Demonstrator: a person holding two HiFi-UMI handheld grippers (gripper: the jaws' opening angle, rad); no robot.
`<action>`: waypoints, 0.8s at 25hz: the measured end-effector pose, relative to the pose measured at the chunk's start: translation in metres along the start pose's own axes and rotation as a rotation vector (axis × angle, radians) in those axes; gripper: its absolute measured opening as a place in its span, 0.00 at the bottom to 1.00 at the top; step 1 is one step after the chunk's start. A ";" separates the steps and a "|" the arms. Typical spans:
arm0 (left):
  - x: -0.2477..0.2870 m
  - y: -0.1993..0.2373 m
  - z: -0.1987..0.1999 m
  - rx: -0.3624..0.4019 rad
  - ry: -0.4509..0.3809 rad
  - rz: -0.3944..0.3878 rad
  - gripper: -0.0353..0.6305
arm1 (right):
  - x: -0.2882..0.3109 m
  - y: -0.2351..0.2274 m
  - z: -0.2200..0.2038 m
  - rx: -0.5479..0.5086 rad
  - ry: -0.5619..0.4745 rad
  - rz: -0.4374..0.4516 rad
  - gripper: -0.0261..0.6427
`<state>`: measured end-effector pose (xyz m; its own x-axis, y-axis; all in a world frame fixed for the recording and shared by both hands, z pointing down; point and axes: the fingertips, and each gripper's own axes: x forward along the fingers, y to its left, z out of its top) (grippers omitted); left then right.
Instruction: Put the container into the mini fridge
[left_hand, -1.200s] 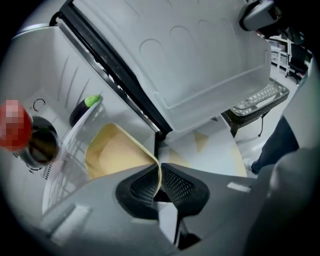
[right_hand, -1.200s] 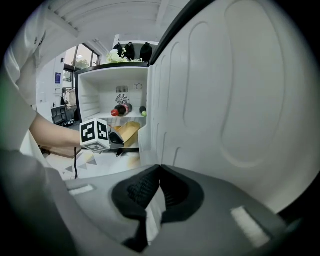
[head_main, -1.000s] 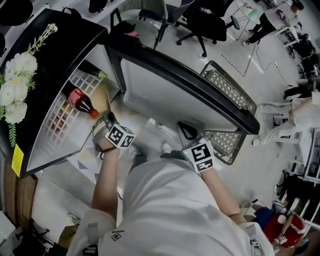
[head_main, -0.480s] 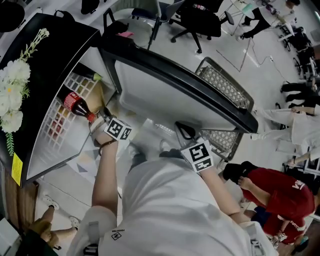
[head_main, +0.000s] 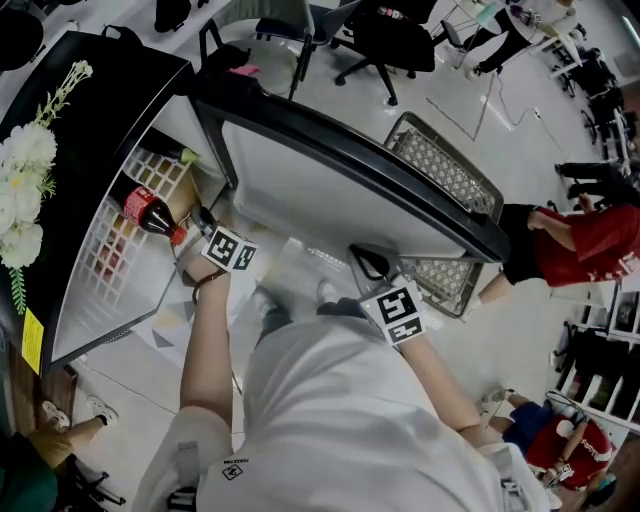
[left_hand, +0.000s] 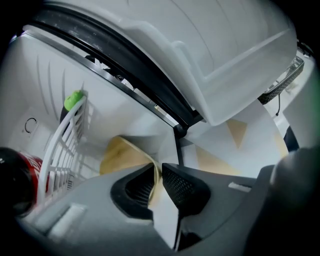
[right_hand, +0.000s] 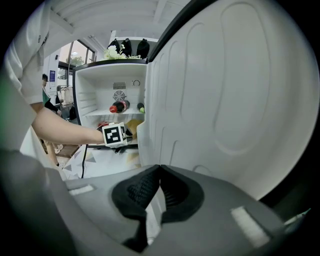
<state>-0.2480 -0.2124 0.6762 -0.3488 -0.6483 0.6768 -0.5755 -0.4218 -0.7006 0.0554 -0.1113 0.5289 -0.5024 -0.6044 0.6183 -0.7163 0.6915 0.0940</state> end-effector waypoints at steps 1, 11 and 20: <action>-0.001 0.001 0.001 0.002 -0.003 0.002 0.12 | -0.001 0.000 0.000 0.000 0.000 0.000 0.04; -0.016 -0.023 0.007 0.015 -0.031 -0.033 0.35 | -0.005 0.002 -0.002 -0.002 -0.004 -0.001 0.04; -0.030 -0.036 0.013 0.053 -0.101 -0.007 0.37 | -0.010 0.002 -0.009 0.013 0.001 -0.019 0.04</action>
<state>-0.2071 -0.1862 0.6784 -0.2673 -0.7047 0.6573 -0.5370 -0.4575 -0.7088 0.0634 -0.1009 0.5296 -0.4884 -0.6172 0.6169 -0.7320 0.6746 0.0954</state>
